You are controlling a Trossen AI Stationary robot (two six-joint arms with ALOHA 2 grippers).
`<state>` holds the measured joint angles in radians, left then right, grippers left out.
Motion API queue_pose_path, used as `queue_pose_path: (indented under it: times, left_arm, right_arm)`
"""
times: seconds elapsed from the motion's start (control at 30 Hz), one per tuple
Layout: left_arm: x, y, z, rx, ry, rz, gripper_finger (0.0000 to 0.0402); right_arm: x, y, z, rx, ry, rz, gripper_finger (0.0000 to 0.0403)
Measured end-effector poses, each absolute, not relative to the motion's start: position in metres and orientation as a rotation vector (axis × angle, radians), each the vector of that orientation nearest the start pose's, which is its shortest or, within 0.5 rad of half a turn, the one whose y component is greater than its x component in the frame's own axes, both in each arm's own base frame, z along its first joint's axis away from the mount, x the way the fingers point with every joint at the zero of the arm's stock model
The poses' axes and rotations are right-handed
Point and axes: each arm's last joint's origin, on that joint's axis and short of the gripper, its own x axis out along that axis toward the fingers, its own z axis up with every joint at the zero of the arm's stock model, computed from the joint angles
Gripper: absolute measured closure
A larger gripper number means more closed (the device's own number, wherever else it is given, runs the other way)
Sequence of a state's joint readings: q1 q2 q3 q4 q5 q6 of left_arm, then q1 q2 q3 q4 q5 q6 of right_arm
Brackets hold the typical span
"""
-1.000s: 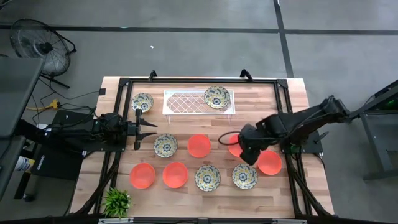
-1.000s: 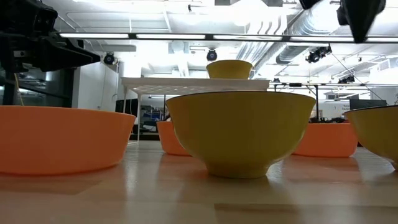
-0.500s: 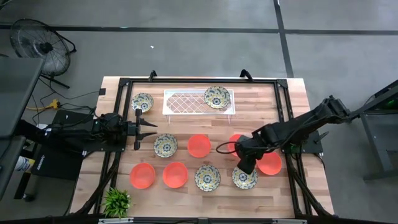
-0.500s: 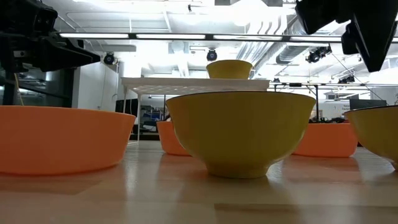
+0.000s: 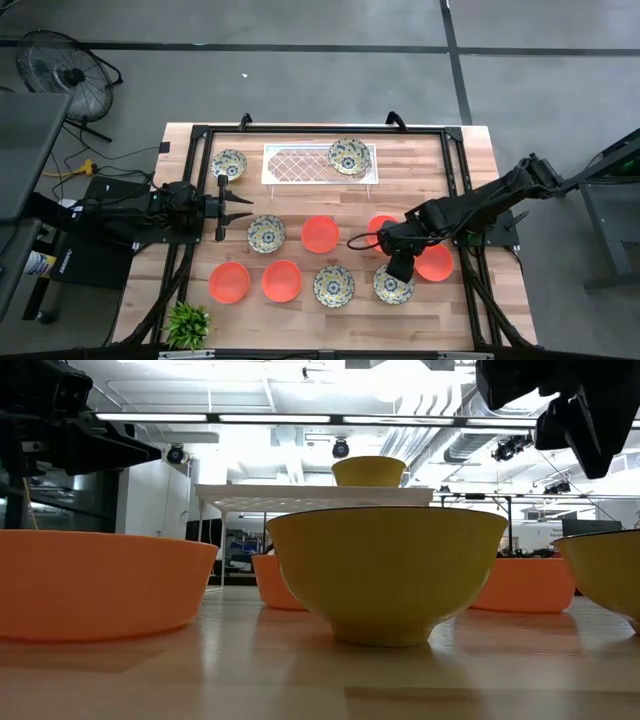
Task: Pick & Place Mini bowls
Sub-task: Stack the white patterned bowl on the other white patterned bowl on the shelf
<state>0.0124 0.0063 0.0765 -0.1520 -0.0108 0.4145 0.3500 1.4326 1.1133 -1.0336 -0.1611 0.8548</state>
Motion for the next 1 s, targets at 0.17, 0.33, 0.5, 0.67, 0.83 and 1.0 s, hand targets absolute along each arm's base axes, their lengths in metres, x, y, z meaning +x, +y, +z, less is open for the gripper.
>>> queue_pose_path:
  times: [0.17,0.33,0.5,0.67,0.83,1.0]
  left_arm:
    - [0.093,0.001,0.174,0.414,0.086,0.006,0.0271]
    - [0.093,0.001,0.174,0.414,0.085,0.006,0.0271]
    - [0.093,0.001,0.174,0.414,0.086,0.006,0.0271]
    - [0.093,0.001,0.174,0.414,0.086,0.006,0.0271]
    - [0.093,0.001,0.174,0.414,0.086,0.006,0.0271]
    - [0.093,0.001,0.174,0.414,0.086,0.006,0.0271]
  right_arm:
    - [0.238,0.094,0.251,0.528,1.423,-0.178,0.0251]
    - [0.236,0.099,0.251,0.483,1.405,-0.189,0.0251]
    - [0.234,0.104,0.251,0.462,1.405,-0.177,0.0251]
    - [0.233,0.108,0.249,0.419,1.39,-0.198,0.0252]
    - [0.234,0.109,0.247,0.425,1.391,-0.215,0.0252]
    - [0.238,0.114,0.239,0.429,1.417,-0.225,0.0252]
